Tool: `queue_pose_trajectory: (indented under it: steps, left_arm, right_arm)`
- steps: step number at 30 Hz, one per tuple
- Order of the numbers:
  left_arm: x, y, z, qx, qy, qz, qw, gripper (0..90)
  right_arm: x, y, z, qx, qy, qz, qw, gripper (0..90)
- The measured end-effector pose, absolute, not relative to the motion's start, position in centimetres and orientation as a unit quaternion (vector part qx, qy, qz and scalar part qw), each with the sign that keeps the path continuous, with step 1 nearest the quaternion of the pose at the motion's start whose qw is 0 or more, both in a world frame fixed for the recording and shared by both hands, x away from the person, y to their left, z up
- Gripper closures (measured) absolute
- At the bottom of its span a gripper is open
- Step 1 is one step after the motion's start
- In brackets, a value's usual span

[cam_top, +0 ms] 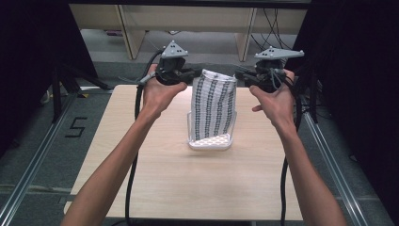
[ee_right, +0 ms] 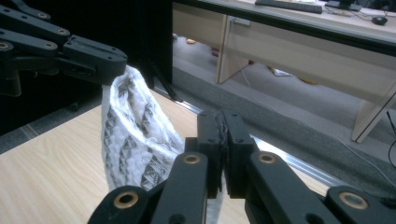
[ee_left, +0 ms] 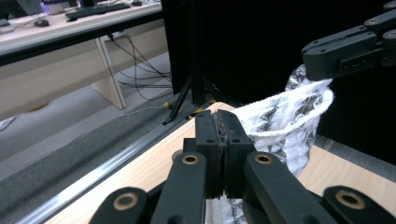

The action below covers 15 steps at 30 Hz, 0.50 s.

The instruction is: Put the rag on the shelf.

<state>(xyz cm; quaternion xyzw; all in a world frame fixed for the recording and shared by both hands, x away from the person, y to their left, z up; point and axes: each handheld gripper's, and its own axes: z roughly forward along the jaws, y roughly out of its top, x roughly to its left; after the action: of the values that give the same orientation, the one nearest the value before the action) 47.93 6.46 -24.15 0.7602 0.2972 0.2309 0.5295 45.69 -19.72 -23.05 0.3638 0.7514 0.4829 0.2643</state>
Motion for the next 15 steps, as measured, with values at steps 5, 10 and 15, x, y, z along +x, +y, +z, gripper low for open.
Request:
queue_pose_trajectory:
  steps: [5, 10, 15]
  left_arm:
    - [49.5, 6.5, -24.3, 0.754, 0.311, 0.227, 0.533, 87.9]
    - [51.2, 6.3, -24.9, 0.748, 0.328, 0.226, 0.531, 87.8]
    - [52.8, 6.2, -26.1, 0.747, 0.339, 0.217, 0.529, 87.6]
  right_arm:
    - [46.9, -19.4, -23.0, 0.374, 0.747, 0.483, 0.263, 88.2]
    - [48.5, -19.0, -23.5, 0.398, 0.743, 0.475, 0.251, 88.1]
    - [50.5, -18.9, -24.9, 0.42, 0.74, 0.47, 0.234, 88.0]
